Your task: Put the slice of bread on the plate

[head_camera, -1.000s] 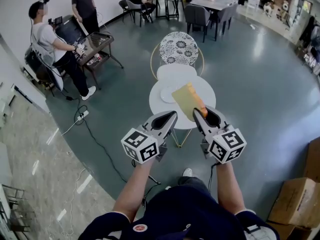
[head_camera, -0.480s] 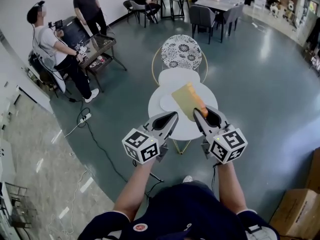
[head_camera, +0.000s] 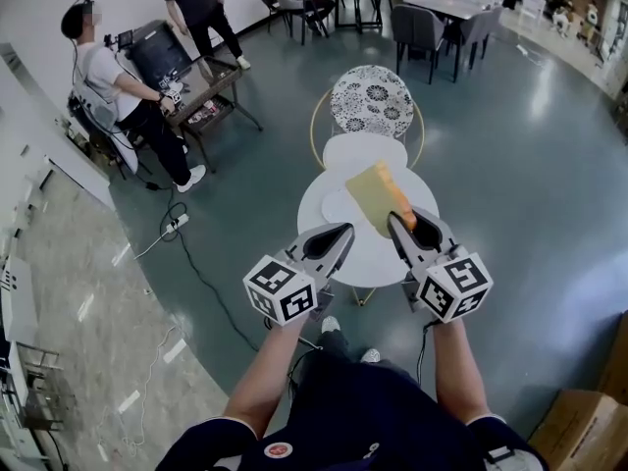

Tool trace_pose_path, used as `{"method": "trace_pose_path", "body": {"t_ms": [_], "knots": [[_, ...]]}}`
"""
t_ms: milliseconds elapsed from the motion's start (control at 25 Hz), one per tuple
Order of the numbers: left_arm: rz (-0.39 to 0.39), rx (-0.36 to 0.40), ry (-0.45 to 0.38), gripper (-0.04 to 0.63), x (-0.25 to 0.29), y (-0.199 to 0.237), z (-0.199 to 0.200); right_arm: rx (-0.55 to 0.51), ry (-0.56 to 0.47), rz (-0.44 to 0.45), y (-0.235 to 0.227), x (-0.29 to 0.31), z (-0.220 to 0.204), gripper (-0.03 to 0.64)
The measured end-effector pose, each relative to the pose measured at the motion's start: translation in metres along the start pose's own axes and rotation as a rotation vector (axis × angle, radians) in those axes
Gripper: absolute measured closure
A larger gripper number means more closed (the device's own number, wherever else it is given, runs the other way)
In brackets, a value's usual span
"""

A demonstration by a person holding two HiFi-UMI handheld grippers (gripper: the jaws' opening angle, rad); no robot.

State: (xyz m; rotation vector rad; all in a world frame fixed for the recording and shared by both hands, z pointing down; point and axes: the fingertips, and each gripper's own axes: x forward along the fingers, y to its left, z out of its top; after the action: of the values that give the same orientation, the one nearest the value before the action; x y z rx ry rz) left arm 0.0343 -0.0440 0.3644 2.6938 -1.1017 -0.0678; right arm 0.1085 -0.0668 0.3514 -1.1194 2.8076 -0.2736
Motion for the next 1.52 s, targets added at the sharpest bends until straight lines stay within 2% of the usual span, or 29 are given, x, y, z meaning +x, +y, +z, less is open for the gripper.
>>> {"method": "trace_pose_path", "body": {"t_ms": [200, 360, 560, 1120, 1520], "knots": [[0.015, -0.003, 0.005, 0.589, 0.01, 0.02, -0.009, 0.005, 0.02, -0.008, -0.017, 0.012, -0.012, 0.515], [0.029, -0.009, 0.023, 0.589, 0.027, 0.055, -0.003, 0.011, 0.045, -0.013, -0.037, 0.044, -0.01, 0.515], [0.03, -0.012, 0.053, 0.589, 0.037, 0.093, -0.014, 0.026, 0.097, -0.022, -0.05, 0.078, -0.033, 0.515], [0.025, -0.034, 0.14, 0.589, 0.057, 0.199, -0.072, 0.107, 0.285, -0.057, -0.091, 0.168, -0.141, 0.515], [-0.003, -0.09, 0.224, 0.589, 0.061, 0.252, -0.118, 0.189, 0.412, -0.113, -0.109, 0.207, -0.217, 0.515]]}}
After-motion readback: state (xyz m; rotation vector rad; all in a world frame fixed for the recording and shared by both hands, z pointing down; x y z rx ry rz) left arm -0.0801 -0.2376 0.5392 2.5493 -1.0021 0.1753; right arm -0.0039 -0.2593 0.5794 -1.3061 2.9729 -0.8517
